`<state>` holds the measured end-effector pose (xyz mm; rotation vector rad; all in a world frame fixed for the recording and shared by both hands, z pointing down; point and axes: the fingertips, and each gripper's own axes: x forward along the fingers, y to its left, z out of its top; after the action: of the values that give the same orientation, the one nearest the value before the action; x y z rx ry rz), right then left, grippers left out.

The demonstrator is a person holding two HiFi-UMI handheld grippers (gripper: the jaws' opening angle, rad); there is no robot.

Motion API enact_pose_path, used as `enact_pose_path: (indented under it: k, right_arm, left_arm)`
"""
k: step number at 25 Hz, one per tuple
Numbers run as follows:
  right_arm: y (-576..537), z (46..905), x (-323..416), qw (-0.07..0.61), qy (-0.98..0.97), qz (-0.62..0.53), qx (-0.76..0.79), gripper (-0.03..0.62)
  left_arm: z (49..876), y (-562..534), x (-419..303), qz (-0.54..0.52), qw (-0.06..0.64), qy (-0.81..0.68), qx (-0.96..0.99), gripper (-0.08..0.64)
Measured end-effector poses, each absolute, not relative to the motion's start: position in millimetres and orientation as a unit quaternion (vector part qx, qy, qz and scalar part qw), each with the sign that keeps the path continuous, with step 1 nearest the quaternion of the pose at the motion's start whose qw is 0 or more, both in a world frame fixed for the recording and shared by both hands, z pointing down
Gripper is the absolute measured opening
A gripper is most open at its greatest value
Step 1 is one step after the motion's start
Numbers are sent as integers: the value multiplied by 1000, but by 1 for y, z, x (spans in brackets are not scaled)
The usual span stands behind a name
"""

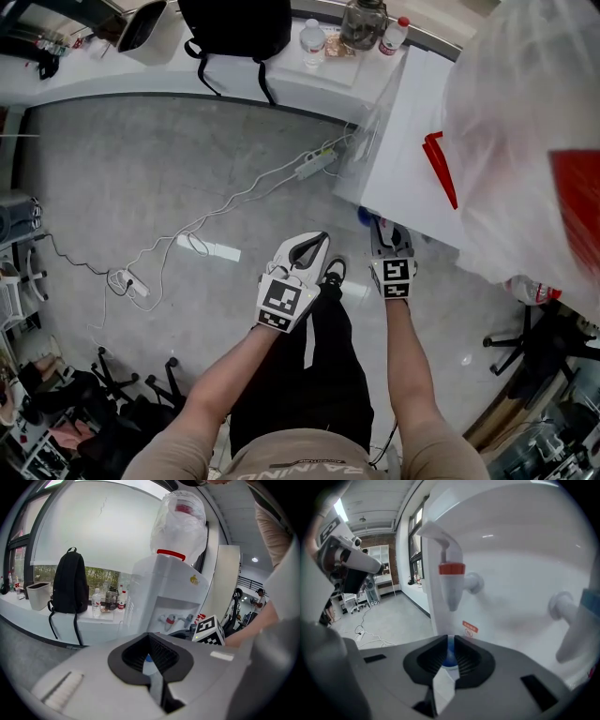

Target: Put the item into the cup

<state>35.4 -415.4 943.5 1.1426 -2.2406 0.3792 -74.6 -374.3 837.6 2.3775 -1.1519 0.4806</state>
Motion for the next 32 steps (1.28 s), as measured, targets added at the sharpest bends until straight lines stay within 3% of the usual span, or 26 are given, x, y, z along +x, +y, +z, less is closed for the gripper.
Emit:
enact_pose_path:
  k: [10, 18, 32]
  right_arm:
    - [-350, 894, 43, 248, -846, 218, 418, 12]
    - [-326, 752, 3, 250, -893, 147, 345, 11]
    - [-330, 509, -13, 138, -918, 61, 367, 11]
  left_arm:
    - [792, -349, -69, 182, 212, -395, 875, 6]
    - [686, -337, -87, 162, 220, -402, 874, 8]
    - [509, -329, -92, 99, 137, -415, 894, 8]
